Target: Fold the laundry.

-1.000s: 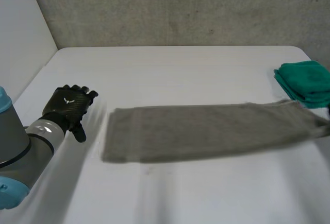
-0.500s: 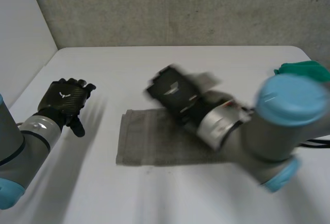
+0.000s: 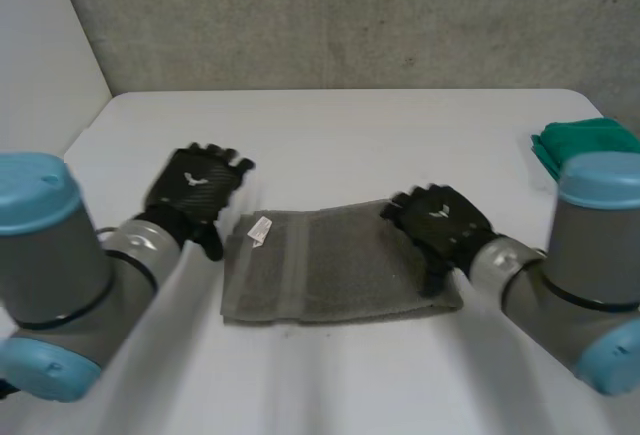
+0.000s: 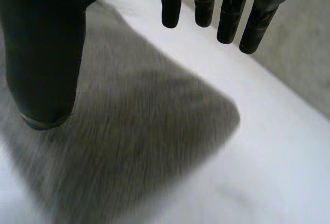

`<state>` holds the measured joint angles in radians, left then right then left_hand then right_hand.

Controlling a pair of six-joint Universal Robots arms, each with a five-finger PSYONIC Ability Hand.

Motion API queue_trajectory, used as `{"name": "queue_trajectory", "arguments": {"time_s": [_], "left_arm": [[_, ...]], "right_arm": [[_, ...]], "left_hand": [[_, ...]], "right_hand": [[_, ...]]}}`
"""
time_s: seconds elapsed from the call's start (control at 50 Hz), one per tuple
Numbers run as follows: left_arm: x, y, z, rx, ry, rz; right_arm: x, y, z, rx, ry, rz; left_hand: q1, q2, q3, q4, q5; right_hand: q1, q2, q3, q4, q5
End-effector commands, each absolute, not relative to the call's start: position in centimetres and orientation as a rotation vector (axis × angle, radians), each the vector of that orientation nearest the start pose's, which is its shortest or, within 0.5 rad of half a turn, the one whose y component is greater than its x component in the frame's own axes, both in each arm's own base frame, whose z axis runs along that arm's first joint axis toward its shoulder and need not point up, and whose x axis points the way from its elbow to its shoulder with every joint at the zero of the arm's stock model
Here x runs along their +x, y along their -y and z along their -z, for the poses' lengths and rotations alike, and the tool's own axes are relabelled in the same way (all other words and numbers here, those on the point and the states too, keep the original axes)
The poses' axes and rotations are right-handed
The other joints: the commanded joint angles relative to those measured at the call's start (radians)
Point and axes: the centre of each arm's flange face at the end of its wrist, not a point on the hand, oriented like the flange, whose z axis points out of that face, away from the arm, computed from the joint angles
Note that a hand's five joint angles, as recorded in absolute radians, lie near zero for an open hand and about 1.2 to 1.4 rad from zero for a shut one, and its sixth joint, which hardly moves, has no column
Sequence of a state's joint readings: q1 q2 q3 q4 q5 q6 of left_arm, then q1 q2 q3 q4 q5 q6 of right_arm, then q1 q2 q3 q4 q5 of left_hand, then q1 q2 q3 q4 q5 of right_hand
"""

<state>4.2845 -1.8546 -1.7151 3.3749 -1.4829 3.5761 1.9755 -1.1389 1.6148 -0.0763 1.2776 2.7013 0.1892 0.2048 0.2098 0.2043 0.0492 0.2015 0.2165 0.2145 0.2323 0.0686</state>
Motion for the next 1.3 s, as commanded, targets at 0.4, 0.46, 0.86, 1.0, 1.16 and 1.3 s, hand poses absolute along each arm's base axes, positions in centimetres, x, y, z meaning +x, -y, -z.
{"name": "queue_trajectory", "arguments": {"time_s": [0.4, 0.46, 0.86, 1.0, 1.16, 1.3], "left_arm": [[-27.4, 23.9, -20.7, 1.131, -2.185, 2.077], [-26.5, 24.6, -21.2, 1.068, -2.191, 2.091], [-26.2, 25.9, -22.6, 0.834, -2.298, 2.193], [-30.6, 24.5, -21.2, 0.93, -2.449, 2.226], [-32.6, 23.3, -16.7, 1.042, -2.653, 1.942], [-31.4, 23.0, -15.2, 0.99, -2.681, 1.787]], "right_arm": [[28.3, 26.9, -19.1, -1.358, -1.936, 1.921], [33.2, 24.0, -20.2, -1.456, -1.748, 1.882], [38.1, 19.1, -18.5, -1.362, -1.754, 1.582], [32.5, 25.5, -21.7, -0.899, -1.978, 1.605], [33.1, 26.4, -18.0, -0.917, -2.084, 1.467], [33.6, 26.9, -14.6, -0.937, -2.156, 1.33]], "left_hand": [[-0.015, -0.03, -0.035, -0.03, -0.049], [-0.015, -0.03, -0.035, -0.03, -0.049], [-0.005, -0.021, -0.026, -0.02, -0.04], [-0.002, -0.018, -0.023, -0.017, -0.037], [0.007, -0.009, -0.014, -0.008, -0.028], [0.007, -0.009, -0.014, -0.008, -0.028]], "right_hand": [[1.195, 1.18, 1.182, 1.164, 1.153], [1.195, 1.18, 1.182, 1.164, 1.153], [-0.027, -0.042, -0.04, -0.058, -0.069], [-0.027, -0.042, -0.04, -0.058, -0.069], [-0.027, -0.042, -0.04, -0.058, -0.069], [-0.027, -0.042, -0.04, -0.058, -0.069]]}}
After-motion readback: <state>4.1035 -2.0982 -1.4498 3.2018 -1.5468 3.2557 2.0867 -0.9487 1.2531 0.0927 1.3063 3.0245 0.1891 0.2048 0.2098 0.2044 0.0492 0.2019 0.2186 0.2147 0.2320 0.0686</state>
